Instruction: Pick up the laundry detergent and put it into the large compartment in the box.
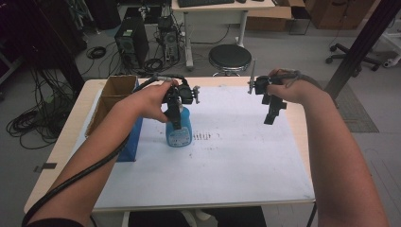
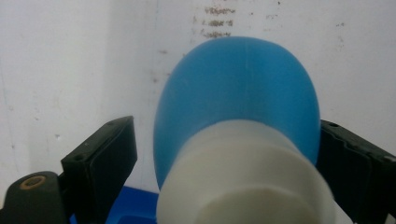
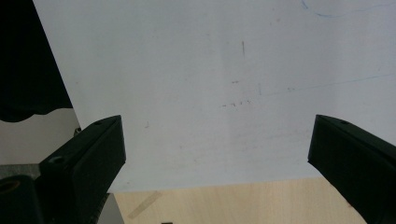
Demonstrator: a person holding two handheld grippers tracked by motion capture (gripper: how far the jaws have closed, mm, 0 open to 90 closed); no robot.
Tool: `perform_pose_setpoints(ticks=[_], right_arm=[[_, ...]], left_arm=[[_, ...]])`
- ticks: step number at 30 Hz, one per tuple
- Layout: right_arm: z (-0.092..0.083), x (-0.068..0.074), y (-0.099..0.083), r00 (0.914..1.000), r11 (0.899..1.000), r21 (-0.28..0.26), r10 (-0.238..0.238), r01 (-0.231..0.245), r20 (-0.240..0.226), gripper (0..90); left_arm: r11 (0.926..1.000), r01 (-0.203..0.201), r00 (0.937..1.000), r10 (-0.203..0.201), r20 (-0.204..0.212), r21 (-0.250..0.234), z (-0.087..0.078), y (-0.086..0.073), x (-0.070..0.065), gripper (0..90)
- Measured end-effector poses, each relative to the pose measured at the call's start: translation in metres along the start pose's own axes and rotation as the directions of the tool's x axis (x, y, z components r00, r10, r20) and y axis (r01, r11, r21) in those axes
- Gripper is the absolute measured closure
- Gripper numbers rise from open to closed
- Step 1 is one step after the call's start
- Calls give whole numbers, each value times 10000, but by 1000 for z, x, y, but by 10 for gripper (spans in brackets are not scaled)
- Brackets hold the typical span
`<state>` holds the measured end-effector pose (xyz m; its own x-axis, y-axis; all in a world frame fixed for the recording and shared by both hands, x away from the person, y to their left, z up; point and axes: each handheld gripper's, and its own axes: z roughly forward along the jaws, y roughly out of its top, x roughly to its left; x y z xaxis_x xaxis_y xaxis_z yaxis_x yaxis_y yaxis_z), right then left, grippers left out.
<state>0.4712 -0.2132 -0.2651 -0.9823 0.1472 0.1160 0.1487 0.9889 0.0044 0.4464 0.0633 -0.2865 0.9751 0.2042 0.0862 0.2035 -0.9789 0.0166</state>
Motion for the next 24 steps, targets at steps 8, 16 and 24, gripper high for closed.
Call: perform_pose_setpoints(ticks=[8, 16, 24], right_arm=[[0, 1, 0, 10000, 10000, 19, 5, -5, 16, 39], [0, 0, -2, 10000, 10000, 15, 21, -21, 22, 39], [3, 0, -2, 10000, 10000, -12, 55, -55, -41, 39]], left_arm=[[10000, -17, 9999, 18, -135, 94, -2, 2, -1, 148], [9996, 191, 9995, -187, -235, 184, 1, 1, 0, 214], [9998, 128, 9997, -125, -195, 122, 1, 3, -1, 261]])
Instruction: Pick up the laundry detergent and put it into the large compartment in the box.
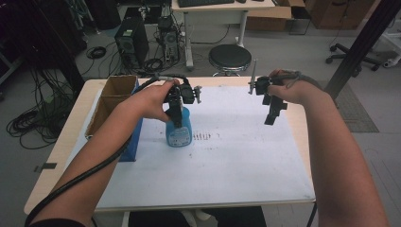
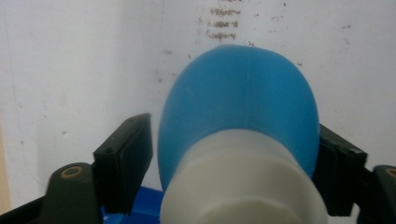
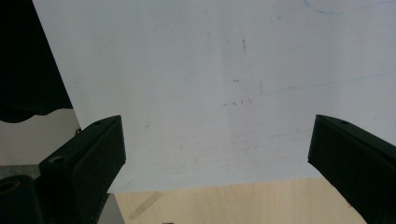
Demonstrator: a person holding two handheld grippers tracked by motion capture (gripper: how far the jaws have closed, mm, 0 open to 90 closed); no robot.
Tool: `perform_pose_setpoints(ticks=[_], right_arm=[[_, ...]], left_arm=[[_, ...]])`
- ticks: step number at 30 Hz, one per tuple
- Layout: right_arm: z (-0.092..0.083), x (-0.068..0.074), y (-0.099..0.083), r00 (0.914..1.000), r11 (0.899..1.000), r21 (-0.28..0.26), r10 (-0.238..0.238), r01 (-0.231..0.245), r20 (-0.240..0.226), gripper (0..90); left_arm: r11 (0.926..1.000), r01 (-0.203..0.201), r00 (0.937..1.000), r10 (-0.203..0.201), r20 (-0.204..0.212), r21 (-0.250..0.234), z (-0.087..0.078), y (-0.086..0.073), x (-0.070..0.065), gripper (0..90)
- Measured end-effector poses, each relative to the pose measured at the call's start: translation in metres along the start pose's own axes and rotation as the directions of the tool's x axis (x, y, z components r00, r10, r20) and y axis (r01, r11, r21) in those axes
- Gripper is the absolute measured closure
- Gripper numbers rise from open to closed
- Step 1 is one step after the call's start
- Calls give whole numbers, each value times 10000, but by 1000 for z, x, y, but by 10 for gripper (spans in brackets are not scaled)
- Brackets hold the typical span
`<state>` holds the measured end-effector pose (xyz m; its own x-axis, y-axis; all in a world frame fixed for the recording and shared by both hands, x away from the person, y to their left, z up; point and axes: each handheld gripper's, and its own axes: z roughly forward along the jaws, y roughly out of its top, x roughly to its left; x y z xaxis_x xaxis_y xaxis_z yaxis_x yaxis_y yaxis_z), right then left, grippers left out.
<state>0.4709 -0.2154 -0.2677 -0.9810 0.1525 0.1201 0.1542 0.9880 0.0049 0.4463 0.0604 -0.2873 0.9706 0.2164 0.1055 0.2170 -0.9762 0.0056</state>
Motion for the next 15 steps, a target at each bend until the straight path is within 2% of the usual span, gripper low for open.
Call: perform_pose_setpoints(ticks=[5, 7, 15], right_arm=[[1, 0, -1, 10000, 10000, -18, 10, -10, -19, 40], [2, 0, -2, 10000, 10000, -47, 23, -23, -18, 39], [1, 0, -2, 10000, 10000, -63, 52, -52, -22, 39]], left_arm=[[10000, -19, 9999, 19, 122, 14, 2, 0, 0, 302], [10000, -29, 9997, 29, 225, 2, 3, 0, 0, 352], [9998, -70, 9995, 76, 310, -212, 2, -2, 1, 361]])
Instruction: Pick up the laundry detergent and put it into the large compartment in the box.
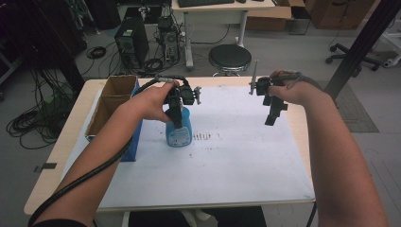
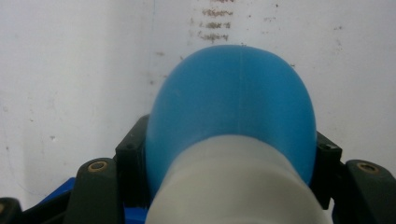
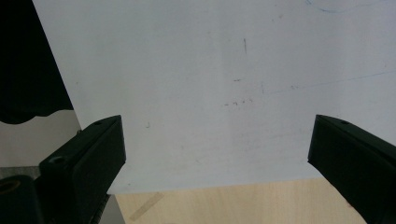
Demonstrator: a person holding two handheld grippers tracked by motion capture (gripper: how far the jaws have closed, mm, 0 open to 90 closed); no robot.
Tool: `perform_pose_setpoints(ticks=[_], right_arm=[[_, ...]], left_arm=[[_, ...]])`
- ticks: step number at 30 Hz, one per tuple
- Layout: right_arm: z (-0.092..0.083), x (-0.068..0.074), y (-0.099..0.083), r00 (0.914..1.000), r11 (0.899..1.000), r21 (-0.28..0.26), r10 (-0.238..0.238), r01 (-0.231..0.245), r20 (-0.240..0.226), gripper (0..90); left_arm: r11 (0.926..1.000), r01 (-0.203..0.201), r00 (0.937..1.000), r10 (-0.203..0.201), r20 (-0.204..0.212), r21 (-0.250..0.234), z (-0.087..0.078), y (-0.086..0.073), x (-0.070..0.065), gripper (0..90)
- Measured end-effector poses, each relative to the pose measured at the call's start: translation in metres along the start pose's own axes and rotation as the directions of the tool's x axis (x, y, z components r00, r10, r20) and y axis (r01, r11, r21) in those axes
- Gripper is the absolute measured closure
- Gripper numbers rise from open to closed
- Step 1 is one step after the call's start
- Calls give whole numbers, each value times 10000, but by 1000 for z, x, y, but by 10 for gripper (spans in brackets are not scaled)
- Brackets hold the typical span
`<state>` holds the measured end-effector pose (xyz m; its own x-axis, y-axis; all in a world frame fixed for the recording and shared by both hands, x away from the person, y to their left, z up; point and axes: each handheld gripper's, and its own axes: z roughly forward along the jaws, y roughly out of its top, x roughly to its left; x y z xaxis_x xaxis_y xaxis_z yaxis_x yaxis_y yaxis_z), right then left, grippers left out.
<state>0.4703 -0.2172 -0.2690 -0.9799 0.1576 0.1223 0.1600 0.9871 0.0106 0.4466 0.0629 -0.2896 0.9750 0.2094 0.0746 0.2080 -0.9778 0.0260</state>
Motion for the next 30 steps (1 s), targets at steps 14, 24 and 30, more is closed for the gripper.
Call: perform_pose_setpoints(ticks=[14, 24, 30], right_arm=[[-5, 6, -1, 10000, 10000, -16, 14, -14, 72, 40], [-10, 9, -3, 9999, 10000, -75, -16, 17, 156, 40], [-10, 9, -3, 9999, 10000, -50, -38, 38, 152, 40]], left_arm=[[9999, -130, 9999, 131, -70, 54, -16, 0, -7, 377], [9995, -287, 9993, 290, -231, 124, -52, 0, -18, 377], [9996, 174, 9998, -172, -87, 241, -74, -2, -21, 377]])
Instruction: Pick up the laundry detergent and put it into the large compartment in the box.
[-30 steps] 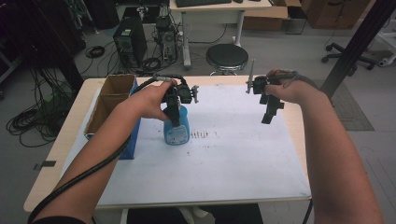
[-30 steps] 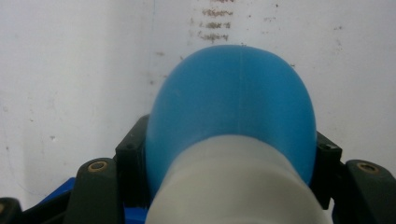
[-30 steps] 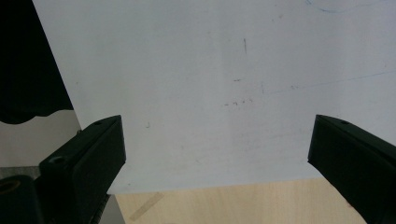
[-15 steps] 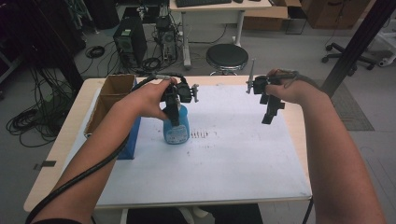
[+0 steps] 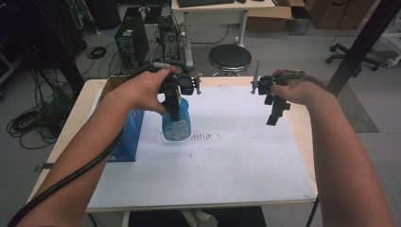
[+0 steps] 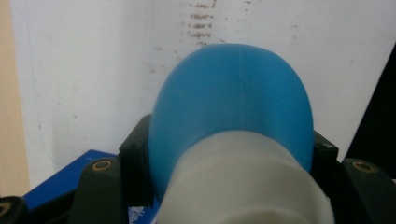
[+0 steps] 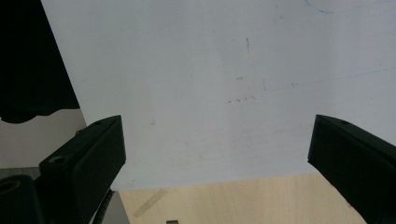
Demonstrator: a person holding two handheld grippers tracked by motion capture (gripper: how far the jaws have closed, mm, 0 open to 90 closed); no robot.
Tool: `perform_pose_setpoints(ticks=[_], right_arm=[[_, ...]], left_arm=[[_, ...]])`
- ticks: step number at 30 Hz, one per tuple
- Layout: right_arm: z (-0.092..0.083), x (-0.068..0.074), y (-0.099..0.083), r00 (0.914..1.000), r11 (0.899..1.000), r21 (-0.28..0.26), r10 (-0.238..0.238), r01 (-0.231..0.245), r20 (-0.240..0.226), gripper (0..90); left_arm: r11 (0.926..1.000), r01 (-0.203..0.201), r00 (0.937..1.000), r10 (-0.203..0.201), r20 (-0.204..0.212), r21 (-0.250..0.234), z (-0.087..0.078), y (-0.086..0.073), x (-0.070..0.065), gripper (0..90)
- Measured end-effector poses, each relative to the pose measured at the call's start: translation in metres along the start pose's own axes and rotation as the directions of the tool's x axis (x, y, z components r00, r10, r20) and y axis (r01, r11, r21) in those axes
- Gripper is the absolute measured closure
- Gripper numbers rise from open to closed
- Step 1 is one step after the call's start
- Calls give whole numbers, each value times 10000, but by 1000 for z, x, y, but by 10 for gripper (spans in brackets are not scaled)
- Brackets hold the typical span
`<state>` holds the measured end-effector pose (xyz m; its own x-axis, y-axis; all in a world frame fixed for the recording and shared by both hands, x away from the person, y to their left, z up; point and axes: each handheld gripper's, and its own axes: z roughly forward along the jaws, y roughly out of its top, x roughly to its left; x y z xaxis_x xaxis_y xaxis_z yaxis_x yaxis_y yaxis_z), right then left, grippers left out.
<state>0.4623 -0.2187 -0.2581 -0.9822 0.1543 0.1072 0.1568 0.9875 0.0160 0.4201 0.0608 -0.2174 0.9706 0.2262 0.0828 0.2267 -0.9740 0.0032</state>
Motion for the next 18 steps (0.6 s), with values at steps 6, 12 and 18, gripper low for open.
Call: perform_pose_setpoints(ticks=[6, 12, 18], right_arm=[[3, 0, 3, 10000, 10000, -20, -59, 59, -30, 40], [5, 0, 5, 9999, 9999, 1, -115, 115, -57, 40], [5, 0, 5, 9999, 9999, -26, -106, 105, -78, 40]], left_arm=[[9930, 1177, 9928, -1179, 225, 111, -6, -2, 1, 376], [9624, 2708, 9624, -2711, 155, 195, -5, -4, 2, 376], [9315, 3637, 9313, -3635, 220, -29, -17, -6, 3, 376]])
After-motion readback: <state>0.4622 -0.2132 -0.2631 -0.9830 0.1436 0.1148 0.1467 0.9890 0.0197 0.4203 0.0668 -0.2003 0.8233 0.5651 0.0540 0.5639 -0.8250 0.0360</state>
